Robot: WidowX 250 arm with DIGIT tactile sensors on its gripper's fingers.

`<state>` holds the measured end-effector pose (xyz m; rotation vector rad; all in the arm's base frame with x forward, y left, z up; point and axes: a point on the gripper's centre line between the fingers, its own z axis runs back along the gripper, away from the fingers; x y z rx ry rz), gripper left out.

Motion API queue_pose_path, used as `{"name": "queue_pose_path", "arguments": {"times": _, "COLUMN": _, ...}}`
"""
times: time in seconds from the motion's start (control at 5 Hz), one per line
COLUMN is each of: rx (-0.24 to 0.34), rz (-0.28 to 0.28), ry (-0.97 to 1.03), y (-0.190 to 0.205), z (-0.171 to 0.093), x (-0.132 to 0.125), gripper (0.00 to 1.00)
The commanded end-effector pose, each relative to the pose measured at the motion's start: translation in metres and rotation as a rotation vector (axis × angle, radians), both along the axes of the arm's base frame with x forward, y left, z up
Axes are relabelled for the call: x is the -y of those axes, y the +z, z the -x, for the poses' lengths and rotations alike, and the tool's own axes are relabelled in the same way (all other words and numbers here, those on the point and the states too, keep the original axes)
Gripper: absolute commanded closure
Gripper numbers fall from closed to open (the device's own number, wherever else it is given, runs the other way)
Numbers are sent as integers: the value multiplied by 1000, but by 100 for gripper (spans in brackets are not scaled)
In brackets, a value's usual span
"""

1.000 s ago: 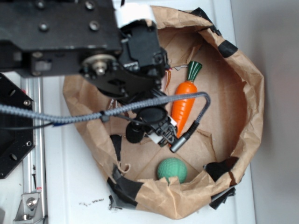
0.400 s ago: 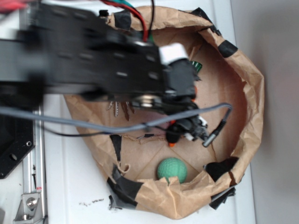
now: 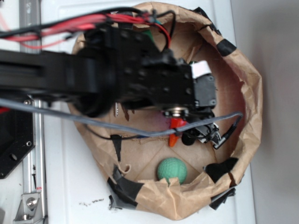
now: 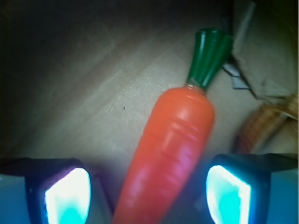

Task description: Grab the carrot.

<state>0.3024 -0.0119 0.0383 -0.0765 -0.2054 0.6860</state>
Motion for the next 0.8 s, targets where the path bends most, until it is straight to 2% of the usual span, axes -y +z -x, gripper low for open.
{"name": "queue_pose_path", "arguments": {"times": 0.0, "rx": 38, "rz": -34, "ry": 2, "y": -4, "z": -26, "x": -11, "gripper": 0}}
{"name": "queue_pose_path", "arguments": {"times": 0.2, "rx": 23, "rz": -46, "ry": -9, "y": -12, "z": -29, "x": -17, "gripper": 0}}
{"name": "queue_pose_path", "arguments": {"times": 0.4, "rx": 53, "rz": -71, "ry": -43, "y": -18, "z": -30, "x": -26, "gripper": 74}}
{"name": "queue_pose_path", "arguments": {"times": 0.6, "rx": 50, "rz": -89, "ry": -51, "y": -10, "z": -28, "x": -26, "gripper": 100}}
